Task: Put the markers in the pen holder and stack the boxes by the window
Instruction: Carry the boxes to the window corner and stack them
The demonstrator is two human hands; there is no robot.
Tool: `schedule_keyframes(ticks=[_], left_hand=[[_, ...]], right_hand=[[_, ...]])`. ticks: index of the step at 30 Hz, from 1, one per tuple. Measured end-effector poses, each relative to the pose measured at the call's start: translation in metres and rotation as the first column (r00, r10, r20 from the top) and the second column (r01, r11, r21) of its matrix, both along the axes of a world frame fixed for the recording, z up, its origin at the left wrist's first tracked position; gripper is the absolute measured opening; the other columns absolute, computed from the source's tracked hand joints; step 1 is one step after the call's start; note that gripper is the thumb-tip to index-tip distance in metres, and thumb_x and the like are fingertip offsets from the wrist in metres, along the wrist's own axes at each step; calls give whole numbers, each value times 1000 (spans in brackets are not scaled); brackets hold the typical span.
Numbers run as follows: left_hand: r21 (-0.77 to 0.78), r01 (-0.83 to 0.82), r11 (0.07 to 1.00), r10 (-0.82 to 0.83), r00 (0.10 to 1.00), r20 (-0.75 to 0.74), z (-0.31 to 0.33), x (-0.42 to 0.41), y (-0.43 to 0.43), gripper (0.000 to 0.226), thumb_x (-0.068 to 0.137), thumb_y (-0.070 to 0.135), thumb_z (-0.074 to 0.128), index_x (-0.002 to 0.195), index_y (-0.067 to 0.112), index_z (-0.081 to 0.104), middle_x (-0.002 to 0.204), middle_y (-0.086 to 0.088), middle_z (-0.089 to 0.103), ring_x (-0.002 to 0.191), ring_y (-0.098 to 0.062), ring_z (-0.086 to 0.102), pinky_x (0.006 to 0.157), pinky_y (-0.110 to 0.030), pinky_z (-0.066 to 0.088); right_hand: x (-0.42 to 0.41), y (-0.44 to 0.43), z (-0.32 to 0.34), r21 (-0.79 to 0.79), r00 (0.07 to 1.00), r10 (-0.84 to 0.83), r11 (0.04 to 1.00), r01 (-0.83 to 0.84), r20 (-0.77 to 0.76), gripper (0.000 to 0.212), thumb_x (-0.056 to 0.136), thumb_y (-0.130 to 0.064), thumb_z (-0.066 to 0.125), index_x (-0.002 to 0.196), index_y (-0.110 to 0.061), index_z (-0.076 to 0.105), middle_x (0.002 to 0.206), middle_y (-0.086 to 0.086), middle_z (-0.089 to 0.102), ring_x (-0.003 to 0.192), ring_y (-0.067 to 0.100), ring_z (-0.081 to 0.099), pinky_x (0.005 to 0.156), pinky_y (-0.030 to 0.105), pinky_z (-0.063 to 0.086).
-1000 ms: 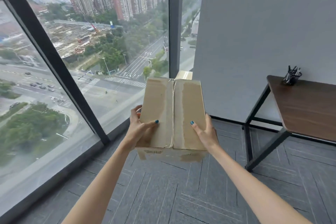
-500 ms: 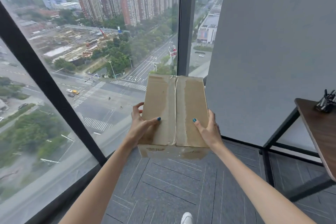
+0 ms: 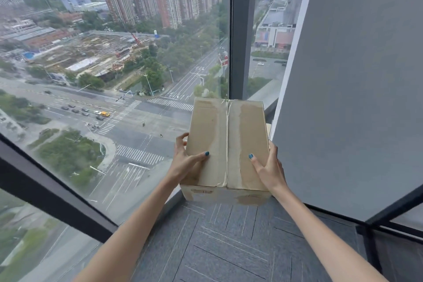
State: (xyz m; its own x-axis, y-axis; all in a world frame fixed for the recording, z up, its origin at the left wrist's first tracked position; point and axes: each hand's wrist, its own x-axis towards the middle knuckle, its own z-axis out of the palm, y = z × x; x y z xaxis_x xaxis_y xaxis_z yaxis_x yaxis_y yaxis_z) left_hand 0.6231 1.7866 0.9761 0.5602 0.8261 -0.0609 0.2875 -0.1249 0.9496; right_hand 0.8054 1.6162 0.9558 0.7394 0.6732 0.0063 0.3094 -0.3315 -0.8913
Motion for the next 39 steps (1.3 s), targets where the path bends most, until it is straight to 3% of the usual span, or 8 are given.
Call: schedule_keyframes(ticks=[8,17,21,25,29,32,36,39], left_hand=[[-57,129,990,-129,992,-5,-22,100,141,79,61,39,79,123,42,30,131,-5,42,117,-24,52,98,-46,49],[-103,328,939,-332,943,-20,-66,222,289,73,76,23,79,129,34,30,131,-5,42,119,-22,51,99,-39,48],[-121,348,930,-357,932,-60,-83,264,322,76,74,33,80,129,40,29,120,8,49,105,-7,58,88,-33,52],[-118,332,936,-339,940,-46,-108,310,345,73,79,19,77,135,26,30,111,9,47,97,5,52,72,-13,45],[-97,318,943,-324,945,-49,-160,361,373,75,79,21,77,137,27,30,114,8,47,103,-6,54,73,-12,43],[-59,332,942,-334,942,-39,-212,403,388,73,81,19,75,137,27,29,113,11,46,100,5,50,73,-9,42],[-33,369,929,-370,929,-22,-295,449,406,72,82,20,74,136,29,28,133,-3,39,117,-17,48,89,-25,43],[-36,375,926,-375,927,-9,-352,478,419,74,81,23,75,137,29,28,134,-2,41,120,-20,49,93,-30,46]], right_hand=[[83,127,-32,22,993,-118,993,118,-13,70,90,-30,60,146,-25,17,151,-1,37,135,22,39,103,29,34],[168,240,-67,-61,965,-262,963,262,12,74,93,-34,56,149,-23,10,158,1,24,141,23,31,106,28,27],[202,268,-80,-108,956,-293,951,291,-4,75,93,-35,55,149,-23,7,159,-3,17,143,20,25,104,25,24],[246,297,-106,-112,952,-306,946,306,11,74,92,-36,57,148,-26,10,156,-5,26,139,20,33,109,34,31],[296,325,-151,-105,951,-307,945,308,30,72,91,-32,58,147,-29,12,151,-11,34,132,17,43,96,26,33],[336,343,-207,-78,948,-315,945,318,44,71,91,-31,57,146,-31,13,149,-12,38,128,18,48,96,29,38],[379,360,-290,-10,947,-321,947,321,32,70,90,-31,59,144,-33,15,143,-13,42,124,16,50,103,39,41],[408,368,-349,22,947,-320,947,320,18,68,88,-33,58,141,-37,16,142,-11,43,123,16,51,104,46,42]])
